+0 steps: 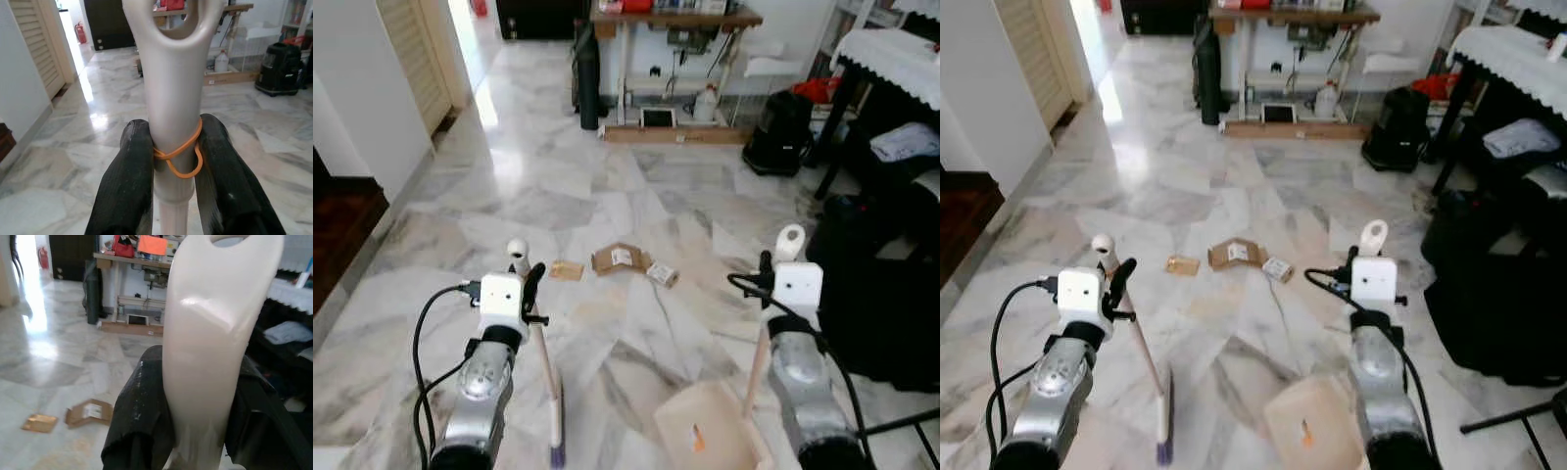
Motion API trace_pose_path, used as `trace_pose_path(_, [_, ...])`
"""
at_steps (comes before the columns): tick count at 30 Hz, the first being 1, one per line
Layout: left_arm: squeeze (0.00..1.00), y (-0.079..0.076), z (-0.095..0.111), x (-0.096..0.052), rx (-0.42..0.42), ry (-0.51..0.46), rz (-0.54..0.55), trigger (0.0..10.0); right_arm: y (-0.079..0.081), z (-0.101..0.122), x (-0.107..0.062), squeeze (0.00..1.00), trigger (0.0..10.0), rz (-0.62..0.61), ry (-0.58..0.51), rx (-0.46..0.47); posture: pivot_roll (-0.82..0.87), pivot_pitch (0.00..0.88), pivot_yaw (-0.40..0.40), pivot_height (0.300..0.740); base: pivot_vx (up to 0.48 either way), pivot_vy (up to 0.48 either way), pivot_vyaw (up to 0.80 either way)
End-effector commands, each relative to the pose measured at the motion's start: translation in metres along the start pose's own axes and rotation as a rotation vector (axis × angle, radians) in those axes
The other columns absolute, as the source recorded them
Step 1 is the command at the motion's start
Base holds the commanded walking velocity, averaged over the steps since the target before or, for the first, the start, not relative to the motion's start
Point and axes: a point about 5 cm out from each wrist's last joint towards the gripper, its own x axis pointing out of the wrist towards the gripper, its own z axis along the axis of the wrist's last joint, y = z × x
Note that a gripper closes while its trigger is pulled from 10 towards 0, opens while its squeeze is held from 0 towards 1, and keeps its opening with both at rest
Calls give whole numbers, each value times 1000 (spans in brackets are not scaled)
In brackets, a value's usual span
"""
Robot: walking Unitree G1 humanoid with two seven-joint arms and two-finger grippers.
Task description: Sweep floor
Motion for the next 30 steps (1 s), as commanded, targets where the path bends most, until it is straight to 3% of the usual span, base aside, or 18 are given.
trace_pose_path(1, [0,-3,11,6,11,-48,-10,10000,-9,7,3,0,10000,-34,-21,10,65,0,6,740,311,0,0])
trace_pose_path(10, [0,1,13,8,20,-46,-2,10000,-3,12,5,0,10000,1,-52,-16,65,0,12,740,345,0,333])
trace_pose_path(30, [0,0,15,9,16,-51,-2,10000,-4,19,8,0,10000,-2,-70,19,40,0,18,740,345,0,0])
